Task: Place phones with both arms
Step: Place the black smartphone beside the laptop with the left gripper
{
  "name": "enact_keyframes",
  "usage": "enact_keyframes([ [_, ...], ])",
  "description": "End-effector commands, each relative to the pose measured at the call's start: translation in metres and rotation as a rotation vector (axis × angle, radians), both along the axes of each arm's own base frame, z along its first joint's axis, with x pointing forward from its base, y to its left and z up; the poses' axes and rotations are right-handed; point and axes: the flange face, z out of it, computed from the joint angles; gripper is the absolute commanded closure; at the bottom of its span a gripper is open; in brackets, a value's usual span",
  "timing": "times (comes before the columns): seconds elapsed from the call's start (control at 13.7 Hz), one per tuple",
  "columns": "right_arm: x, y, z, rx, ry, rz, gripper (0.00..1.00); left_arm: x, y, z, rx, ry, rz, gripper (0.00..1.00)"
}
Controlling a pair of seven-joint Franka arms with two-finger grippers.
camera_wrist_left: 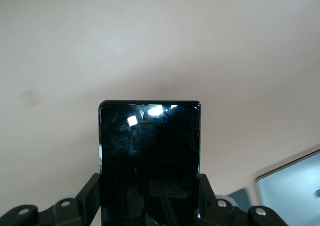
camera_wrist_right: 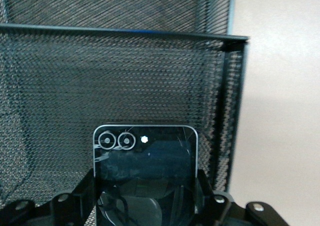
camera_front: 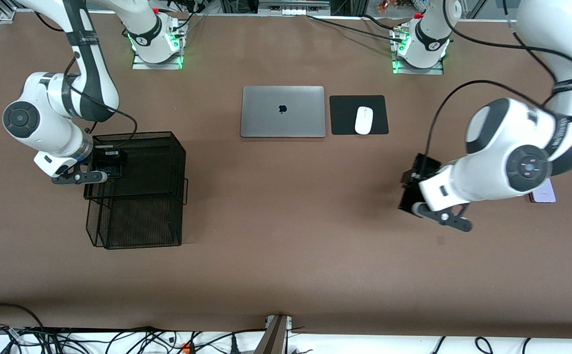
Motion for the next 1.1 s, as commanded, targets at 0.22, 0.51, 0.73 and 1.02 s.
enact_keyframes([
  [0.22, 0.033, 0.005, 0.065, 0.025, -0.058, -0.001, 0.00, -0.009, -0.130, -0.042, -0.125, -0.097, 0.009, 1.00],
  [0.51, 0.048, 0.011, 0.123, 0.031, -0.039, 0.002, 0.00, -0.032, -0.209, -0.104, -0.138, -0.104, 0.139, 1.00],
  [0.73, 0.054, 0.015, 0.157, 0.028, -0.046, 0.011, 0.00, -0.064, -0.269, -0.176, -0.096, -0.147, 0.137, 1.00],
  [1.02, 0.056, 0.013, 0.190, 0.035, -0.060, 0.008, 0.00, -0.092, -0.309, -0.197, -0.129, -0.168, 0.144, 0.94],
])
